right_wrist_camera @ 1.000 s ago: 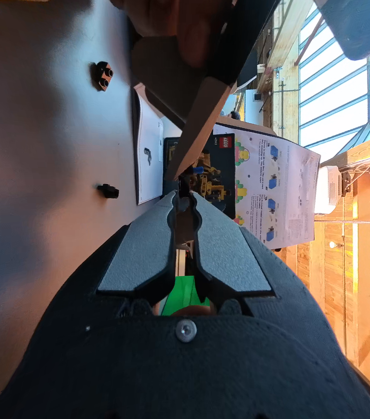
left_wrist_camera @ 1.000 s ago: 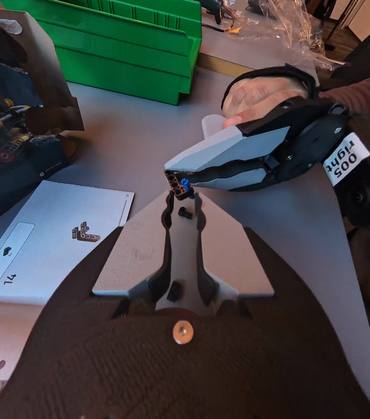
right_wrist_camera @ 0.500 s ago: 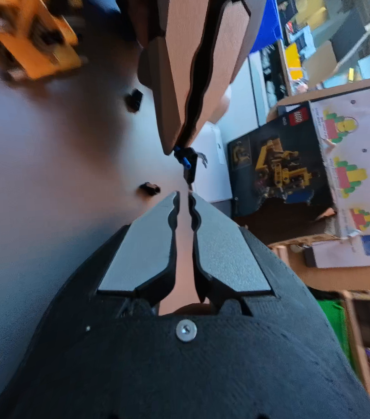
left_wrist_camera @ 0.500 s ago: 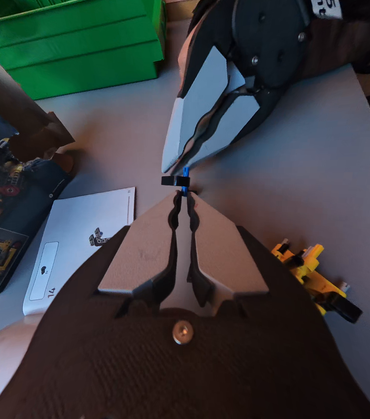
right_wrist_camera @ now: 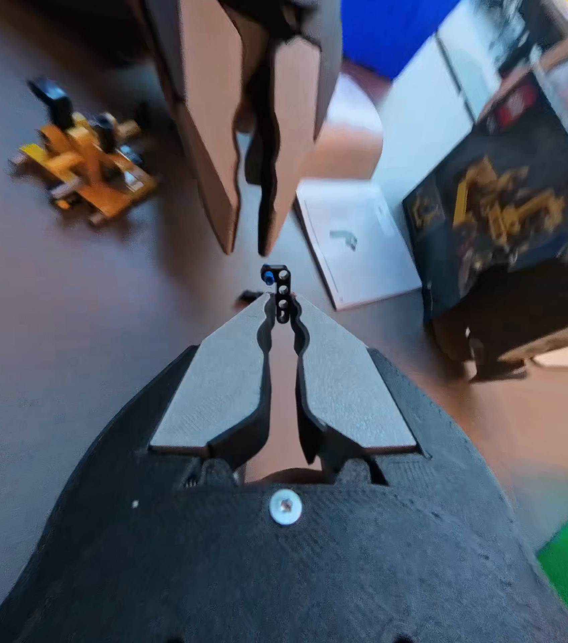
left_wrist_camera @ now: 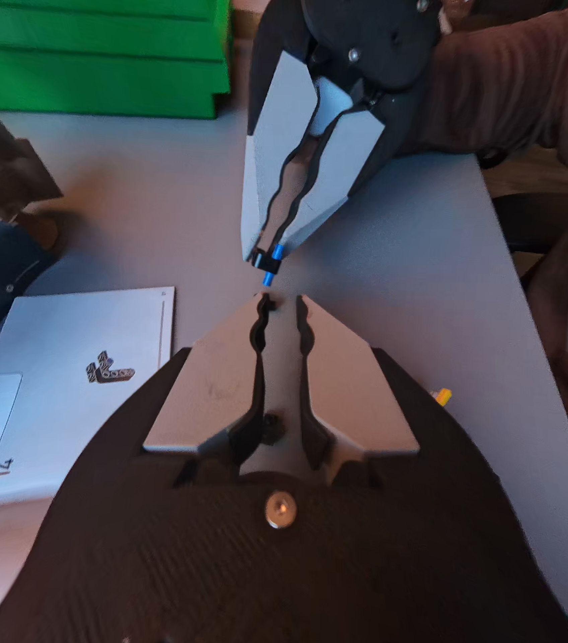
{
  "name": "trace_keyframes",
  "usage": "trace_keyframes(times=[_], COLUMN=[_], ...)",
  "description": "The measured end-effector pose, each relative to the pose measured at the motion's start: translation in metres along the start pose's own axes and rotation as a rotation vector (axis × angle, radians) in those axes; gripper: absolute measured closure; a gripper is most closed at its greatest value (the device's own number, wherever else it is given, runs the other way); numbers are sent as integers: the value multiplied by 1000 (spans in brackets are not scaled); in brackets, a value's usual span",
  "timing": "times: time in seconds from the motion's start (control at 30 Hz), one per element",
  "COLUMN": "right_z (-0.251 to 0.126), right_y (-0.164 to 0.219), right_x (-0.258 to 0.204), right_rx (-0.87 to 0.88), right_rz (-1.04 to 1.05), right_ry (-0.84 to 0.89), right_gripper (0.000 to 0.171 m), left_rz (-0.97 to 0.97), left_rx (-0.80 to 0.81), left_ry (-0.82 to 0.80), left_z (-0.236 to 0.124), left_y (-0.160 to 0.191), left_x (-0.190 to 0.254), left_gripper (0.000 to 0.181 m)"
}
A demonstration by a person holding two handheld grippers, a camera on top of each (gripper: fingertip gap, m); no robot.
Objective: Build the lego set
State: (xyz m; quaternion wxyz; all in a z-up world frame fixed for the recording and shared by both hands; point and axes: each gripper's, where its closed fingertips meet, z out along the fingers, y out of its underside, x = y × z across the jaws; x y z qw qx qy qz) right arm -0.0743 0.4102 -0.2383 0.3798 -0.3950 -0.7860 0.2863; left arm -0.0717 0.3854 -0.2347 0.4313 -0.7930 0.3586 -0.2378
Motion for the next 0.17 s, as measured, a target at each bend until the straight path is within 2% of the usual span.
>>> trace_keyframes(times=[0.17], right_z=[6], right_y=[24], right_x=[-3], right_rx=[-130], right_rz=[96], right_ry=[-52], right_gripper=[167], left_rz=[-1], left_rx=[-84], left_ry=[-58], left_z=[3], left_y=[13], left_x=[-8], left_gripper=[162])
